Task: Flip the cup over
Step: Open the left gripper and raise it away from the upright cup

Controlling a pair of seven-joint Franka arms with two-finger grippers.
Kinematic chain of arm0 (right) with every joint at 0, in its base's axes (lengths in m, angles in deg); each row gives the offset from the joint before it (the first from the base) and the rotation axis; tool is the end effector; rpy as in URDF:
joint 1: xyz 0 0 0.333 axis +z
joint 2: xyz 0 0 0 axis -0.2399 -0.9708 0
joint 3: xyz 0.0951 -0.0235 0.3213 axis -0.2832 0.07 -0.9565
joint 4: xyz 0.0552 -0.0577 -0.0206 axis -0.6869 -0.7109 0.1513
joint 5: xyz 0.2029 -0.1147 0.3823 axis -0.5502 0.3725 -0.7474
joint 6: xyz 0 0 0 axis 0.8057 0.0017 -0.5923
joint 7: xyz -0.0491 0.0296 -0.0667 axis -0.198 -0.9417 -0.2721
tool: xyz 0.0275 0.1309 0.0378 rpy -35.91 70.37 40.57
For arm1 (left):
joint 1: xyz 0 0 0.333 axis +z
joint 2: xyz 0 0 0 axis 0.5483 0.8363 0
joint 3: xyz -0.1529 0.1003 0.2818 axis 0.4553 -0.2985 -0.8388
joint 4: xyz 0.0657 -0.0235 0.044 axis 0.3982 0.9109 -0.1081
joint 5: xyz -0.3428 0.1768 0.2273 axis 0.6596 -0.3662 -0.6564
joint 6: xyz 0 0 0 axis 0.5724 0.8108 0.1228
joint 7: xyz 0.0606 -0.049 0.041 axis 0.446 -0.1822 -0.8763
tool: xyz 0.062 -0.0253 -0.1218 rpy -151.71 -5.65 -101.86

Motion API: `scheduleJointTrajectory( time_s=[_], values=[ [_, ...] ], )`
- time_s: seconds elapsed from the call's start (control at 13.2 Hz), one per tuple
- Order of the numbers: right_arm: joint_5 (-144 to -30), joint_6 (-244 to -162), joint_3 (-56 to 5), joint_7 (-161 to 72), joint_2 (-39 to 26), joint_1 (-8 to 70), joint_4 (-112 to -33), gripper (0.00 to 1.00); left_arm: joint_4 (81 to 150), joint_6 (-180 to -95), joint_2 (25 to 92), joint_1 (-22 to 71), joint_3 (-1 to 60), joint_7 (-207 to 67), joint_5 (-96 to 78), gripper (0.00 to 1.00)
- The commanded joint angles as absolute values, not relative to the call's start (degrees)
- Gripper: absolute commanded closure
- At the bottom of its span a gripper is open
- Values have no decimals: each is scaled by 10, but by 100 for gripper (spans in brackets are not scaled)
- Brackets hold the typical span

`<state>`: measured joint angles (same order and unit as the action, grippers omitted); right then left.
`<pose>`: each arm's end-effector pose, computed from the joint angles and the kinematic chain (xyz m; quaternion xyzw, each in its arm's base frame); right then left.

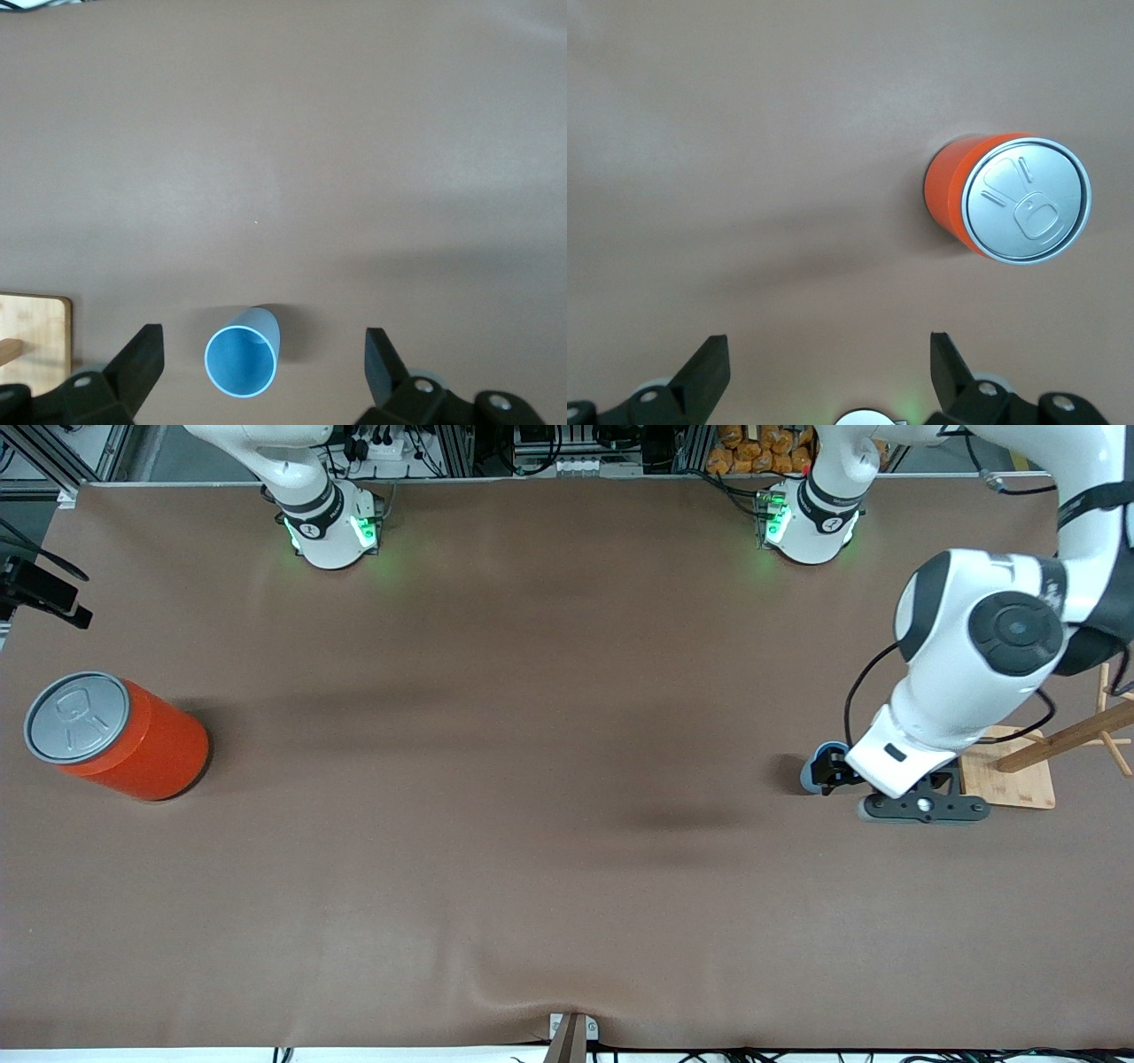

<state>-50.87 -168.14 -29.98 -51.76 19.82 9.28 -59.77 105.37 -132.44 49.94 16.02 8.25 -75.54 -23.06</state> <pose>0.5709 -0.0565 0.6636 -0.9974 0.0670 0.0244 0.0099 0.7038 -0.1704 0.4587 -0.9968 0.0340 -0.0609 0.0403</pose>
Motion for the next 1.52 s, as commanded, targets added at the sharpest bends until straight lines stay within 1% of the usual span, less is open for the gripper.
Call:
scheduleJointTrajectory(
  time_s=[0.0,0.08,0.15,0.23,0.3,0.38,0.68,0.91,0.99,1.14,1.22,1.29,1.44],
  values=[
    [-509,-1685,-302,-520,203,89,-598,0,1030,-1304,500,163,83,-737,-222,0],
    [-509,-1687,-302,-520,203,90,-598,0,1022,-1289,499,174,87,-736,-222,0],
    [-506,-1690,-302,-520,203,90,-599,0,1013,-1283,498,202,108,-736,-209,0],
    [-506,-1690,-302,-520,203,88,-600,0,1015,-1275,490,259,161,-736,-183,0],
    [-506,-1688,-302,-519,203,87,-600,0,1014,-1260,489,302,199,-735,-178,0],
    [-506,-1688,-302,-520,203,87,-600,0,1014,-1243,478,311,209,-732,-176,0],
    [-507,-1687,-302,-521,194,88,-594,0,1016,-1161,402,298,206,-731,-179,0],
    [-508,-1683,-303,-528,195,91,-592,0,1017,-1099,357,283,172,-701,-179,0],
    [-508,-1683,-304,-529,197,91,-590,0,1017,-1090,343,277,154,-681,-178,0],
    [-510,-1682,-305,-529,196,92,-589,0,1019,-1068,314,277,138,-650,-177,0],
    [-509,-1682,-305,-530,196,97,-589,0,1021,-1035,300,277,130,-649,-173,0],
    [-510,-1683,-305,-530,195,100,-589,0,1021,-1023,296,277,129,-656,-171,0],
    [-510,-1683,-305,-530,195,105,-589,0,1020,-1030,296,276,125,-658,-170,0]
  ],
)
